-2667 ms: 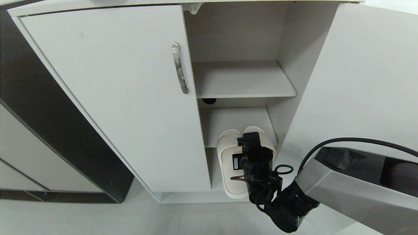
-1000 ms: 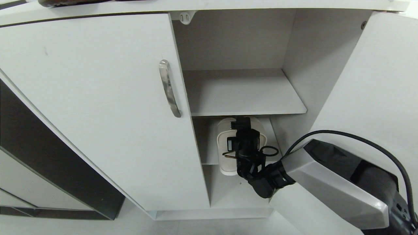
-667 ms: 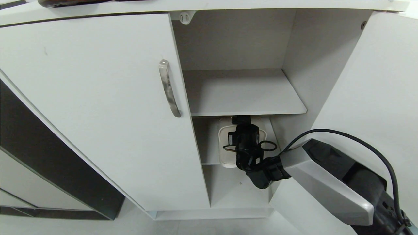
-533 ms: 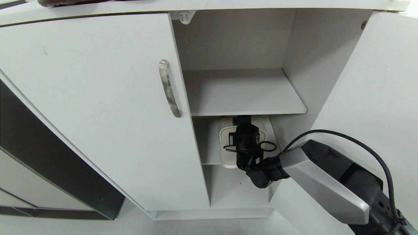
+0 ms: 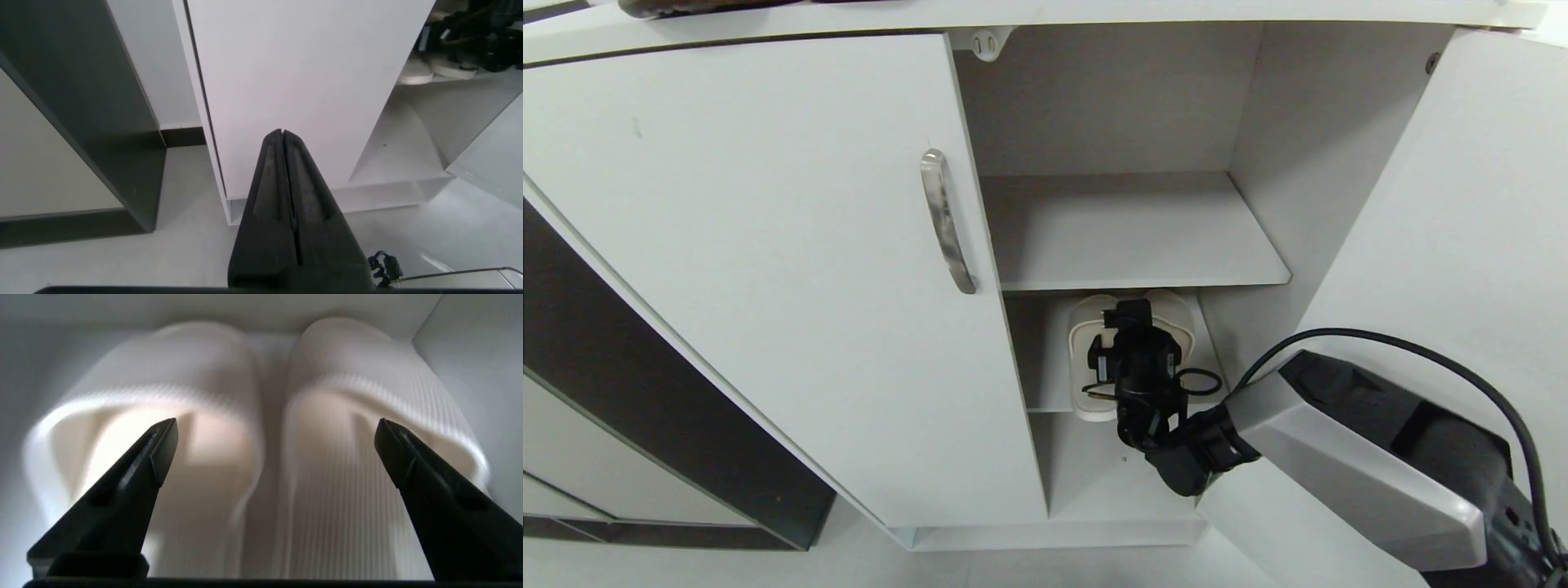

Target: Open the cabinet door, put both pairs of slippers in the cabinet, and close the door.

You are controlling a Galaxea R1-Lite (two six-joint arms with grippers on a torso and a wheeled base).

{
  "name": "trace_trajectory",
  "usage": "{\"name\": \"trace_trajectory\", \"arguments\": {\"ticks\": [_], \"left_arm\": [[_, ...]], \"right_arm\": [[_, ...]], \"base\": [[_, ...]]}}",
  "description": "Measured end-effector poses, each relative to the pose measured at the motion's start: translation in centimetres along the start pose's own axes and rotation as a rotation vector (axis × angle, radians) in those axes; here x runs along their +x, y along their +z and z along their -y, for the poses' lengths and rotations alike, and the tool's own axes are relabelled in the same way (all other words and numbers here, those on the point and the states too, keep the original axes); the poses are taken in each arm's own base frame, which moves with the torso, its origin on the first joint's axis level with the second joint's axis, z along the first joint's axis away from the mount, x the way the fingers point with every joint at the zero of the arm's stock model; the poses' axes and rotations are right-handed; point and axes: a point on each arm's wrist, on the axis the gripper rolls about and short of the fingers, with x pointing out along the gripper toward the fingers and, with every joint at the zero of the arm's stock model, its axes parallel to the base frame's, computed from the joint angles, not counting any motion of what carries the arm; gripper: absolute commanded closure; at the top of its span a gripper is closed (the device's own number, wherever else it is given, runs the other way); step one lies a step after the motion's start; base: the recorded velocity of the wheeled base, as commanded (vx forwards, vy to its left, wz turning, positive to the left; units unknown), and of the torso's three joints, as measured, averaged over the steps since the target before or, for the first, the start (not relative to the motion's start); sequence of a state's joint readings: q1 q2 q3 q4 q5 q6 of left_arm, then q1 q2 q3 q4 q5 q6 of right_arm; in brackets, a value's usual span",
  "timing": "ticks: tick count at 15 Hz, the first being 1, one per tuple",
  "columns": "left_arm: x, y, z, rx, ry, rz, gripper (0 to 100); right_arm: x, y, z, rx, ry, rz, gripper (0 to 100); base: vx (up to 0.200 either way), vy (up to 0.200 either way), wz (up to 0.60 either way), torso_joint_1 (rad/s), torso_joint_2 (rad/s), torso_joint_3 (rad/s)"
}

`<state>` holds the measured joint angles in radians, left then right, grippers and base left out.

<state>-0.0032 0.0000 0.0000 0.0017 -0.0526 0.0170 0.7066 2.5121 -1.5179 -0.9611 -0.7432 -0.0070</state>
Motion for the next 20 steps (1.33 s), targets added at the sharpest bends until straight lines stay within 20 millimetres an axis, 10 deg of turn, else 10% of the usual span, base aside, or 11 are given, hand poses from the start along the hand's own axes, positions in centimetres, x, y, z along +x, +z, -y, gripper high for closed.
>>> {"name": "trace_trajectory", "arguments": {"ticks": [7,20], "left_arm": [[0.0,0.0,0.0,0.000,0.000,0.000,100],[0.0,0.0,0.0,0.006,-0.004,0.001,100]], "right_arm": [[-8.5,0.6,2.6,0.010,0.071,0.015,0],[-9.1,1.1,3.4,0.009,0.065,0.016,0]], "base": [[0.000,0.000,0.00,0.000,0.00,0.000],[-0.138,0.000,0.00,0.000,0.00,0.001]]}}
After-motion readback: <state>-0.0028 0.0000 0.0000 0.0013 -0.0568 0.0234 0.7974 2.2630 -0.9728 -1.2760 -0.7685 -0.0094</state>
